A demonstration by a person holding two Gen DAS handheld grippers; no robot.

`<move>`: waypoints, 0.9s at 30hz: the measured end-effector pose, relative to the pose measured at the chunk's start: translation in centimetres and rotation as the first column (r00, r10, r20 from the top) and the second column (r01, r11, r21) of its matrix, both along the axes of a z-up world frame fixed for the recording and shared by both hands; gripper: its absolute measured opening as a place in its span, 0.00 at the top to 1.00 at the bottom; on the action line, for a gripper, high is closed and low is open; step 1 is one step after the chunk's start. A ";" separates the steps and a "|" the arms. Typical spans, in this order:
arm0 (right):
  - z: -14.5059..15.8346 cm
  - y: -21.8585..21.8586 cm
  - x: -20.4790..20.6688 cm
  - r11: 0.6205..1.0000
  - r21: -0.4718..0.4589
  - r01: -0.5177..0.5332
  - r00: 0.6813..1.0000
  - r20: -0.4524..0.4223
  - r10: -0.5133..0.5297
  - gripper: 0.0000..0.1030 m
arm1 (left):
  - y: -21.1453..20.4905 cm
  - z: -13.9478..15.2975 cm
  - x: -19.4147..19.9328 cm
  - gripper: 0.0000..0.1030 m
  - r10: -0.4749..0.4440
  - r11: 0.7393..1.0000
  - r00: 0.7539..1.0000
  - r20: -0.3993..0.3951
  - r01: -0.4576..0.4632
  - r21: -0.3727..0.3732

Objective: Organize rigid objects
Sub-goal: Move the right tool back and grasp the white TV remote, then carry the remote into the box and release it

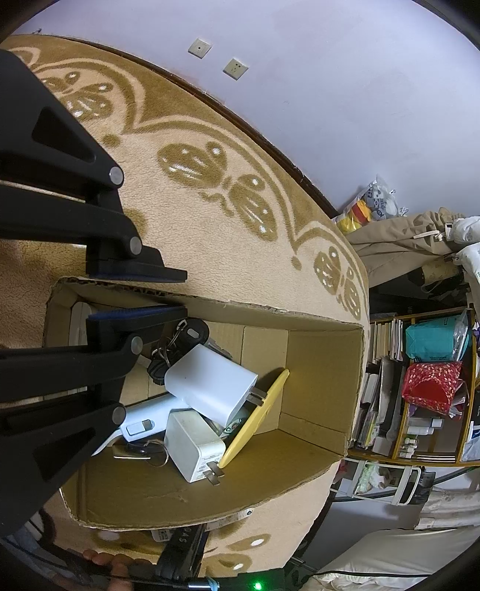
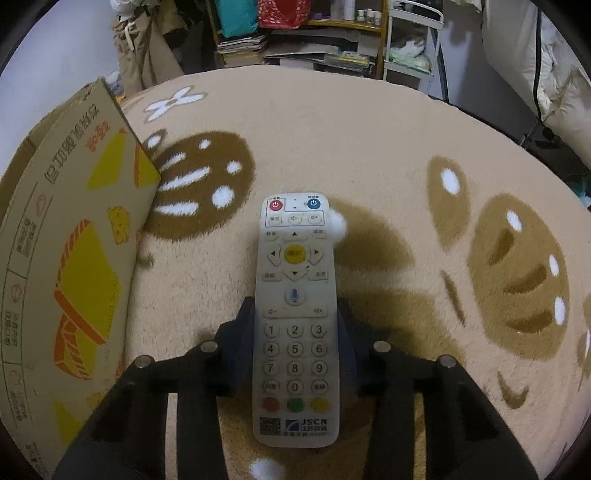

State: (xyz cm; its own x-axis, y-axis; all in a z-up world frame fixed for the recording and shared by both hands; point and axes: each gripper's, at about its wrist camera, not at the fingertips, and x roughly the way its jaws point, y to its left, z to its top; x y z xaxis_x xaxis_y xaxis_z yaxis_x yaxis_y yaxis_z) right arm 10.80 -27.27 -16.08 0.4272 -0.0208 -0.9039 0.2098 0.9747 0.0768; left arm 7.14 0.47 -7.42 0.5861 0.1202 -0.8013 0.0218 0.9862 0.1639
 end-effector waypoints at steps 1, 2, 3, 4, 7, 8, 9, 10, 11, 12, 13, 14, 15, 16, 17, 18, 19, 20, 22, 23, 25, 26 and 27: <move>0.1 -0.1 0.0 1.000 0.006 0.006 1.000 0.002 -0.006 0.57 | 0.0 0.0 0.0 0.88 0.000 1.000 1.000 0.000 0.000 0.000; 0.2 -0.2 0.0 1.000 0.008 0.012 1.000 0.007 -0.012 0.57 | -0.1 0.0 -0.1 0.88 0.000 1.000 1.000 0.000 0.000 -0.001; 0.5 -0.2 -0.1 1.000 0.008 0.022 1.000 0.018 -0.022 0.57 | -0.1 0.0 -0.1 0.88 0.000 1.000 1.000 0.000 0.000 0.000; 0.9 -0.2 -0.2 1.000 0.012 0.028 0.999 0.024 -0.029 0.57 | -0.1 0.0 -0.1 0.88 0.000 1.000 1.000 0.000 0.000 0.000; 2.8 -0.2 -0.4 0.997 0.061 0.039 0.995 0.089 -0.045 0.57 | -0.1 0.0 -0.1 0.88 0.000 1.000 1.000 -0.001 0.000 0.002; 3.4 -0.1 -0.4 0.997 0.068 0.037 0.993 0.108 -0.044 0.57 | 0.0 0.0 0.0 0.88 0.000 1.000 1.000 -0.001 0.000 0.003; 4.3 0.0 -0.5 0.997 0.074 0.032 0.990 0.135 -0.042 0.57 | 0.0 0.0 0.0 0.88 0.000 1.000 1.000 -0.002 0.000 0.004; 4.8 0.1 -0.5 0.996 0.079 0.027 0.988 0.152 -0.039 0.57 | 0.0 0.0 0.0 0.88 0.000 1.000 1.000 -0.003 0.000 0.005; 5.8 0.3 -0.6 0.996 0.092 0.017 0.983 0.179 -0.033 0.57 | 0.0 0.0 0.0 0.88 0.000 1.000 1.000 -0.003 0.000 0.004; 6.7 0.5 -0.7 0.994 0.110 0.003 0.978 0.207 -0.026 0.57 | 0.0 0.0 -0.1 0.88 0.000 1.000 1.000 -0.003 0.000 0.003; 7.2 0.6 -0.5 0.993 0.121 -0.009 0.974 0.225 -0.018 0.57 | 0.0 0.0 -0.2 0.88 0.001 1.000 1.000 -0.004 -0.001 0.002; 8.1 0.9 -0.6 0.991 0.130 -0.029 0.969 0.248 -0.005 0.57 | 0.0 0.0 0.0 0.88 0.000 1.000 1.000 -0.003 0.000 0.004; 8.9 1.4 -0.7 0.990 0.132 -0.051 0.964 0.267 0.014 0.57 | 0.0 0.0 0.0 0.88 0.000 1.000 1.000 -0.003 0.000 0.005; 9.3 1.7 -0.6 0.989 0.132 -0.064 0.961 0.277 0.025 0.57 | 0.0 0.0 0.0 0.88 0.000 1.000 1.000 -0.003 0.000 0.006; 10.0 2.4 -0.7 0.986 0.138 -0.089 0.955 0.294 0.045 0.57 | 0.0 0.0 0.0 0.88 0.000 1.000 1.000 -0.003 0.000 0.007; 10.3 2.8 -1.0 0.984 0.145 -0.105 0.951 0.304 0.057 0.57 | 0.0 0.0 -0.1 0.88 0.000 1.000 1.000 -0.003 0.000 0.008; 10.8 3.5 -1.2 0.980 0.154 -0.123 0.947 0.315 0.070 0.57 | 0.1 0.0 0.0 0.88 0.001 1.000 1.000 -0.004 -0.001 0.008; 11.3 4.2 -1.2 0.975 0.164 -0.150 0.940 0.329 0.089 0.57 | 0.1 0.0 -0.1 0.88 0.001 1.000 1.000 -0.004 -0.001 0.008; 12.1 5.6 -1.1 0.965 0.171 -0.200 0.927 0.351 0.130 0.57 | 0.0 0.0 0.0 0.88 0.000 1.000 1.000 -0.004 0.000 0.007; 12.3 6.3 -1.2 0.959 0.176 -0.222 0.921 0.361 0.147 0.57 | 0.0 0.0 -0.1 0.88 0.000 1.000 1.000 -0.004 0.000 0.006; 12.4 7.7 -1.1 0.942 0.195 -0.273 0.910 0.370 0.187 0.57 | 0.0 0.0 0.0 0.88 0.001 1.000 1.000 -0.004 -0.001 0.007; 12.3 8.1 -1.0 0.936 0.201 -0.288 0.908 0.369 0.200 0.57 | 0.0 0.0 -0.1 0.88 0.001 1.000 1.000 -0.004 -0.001 0.008; 12.2 8.8 -1.0 0.931 0.203 -0.304 0.906 0.365 0.216 0.57 | 0.0 0.0 0.0 0.88 0.000 1.000 1.000 -0.004 0.000 0.007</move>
State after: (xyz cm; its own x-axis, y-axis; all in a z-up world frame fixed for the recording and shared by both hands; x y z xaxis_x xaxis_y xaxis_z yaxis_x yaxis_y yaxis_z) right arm 9.80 -18.52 -3.92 0.6606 0.3392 -0.6697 -0.1288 0.9301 0.3440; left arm 7.13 0.51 -7.39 0.5830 0.1265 -0.8026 0.0219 0.9850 0.1712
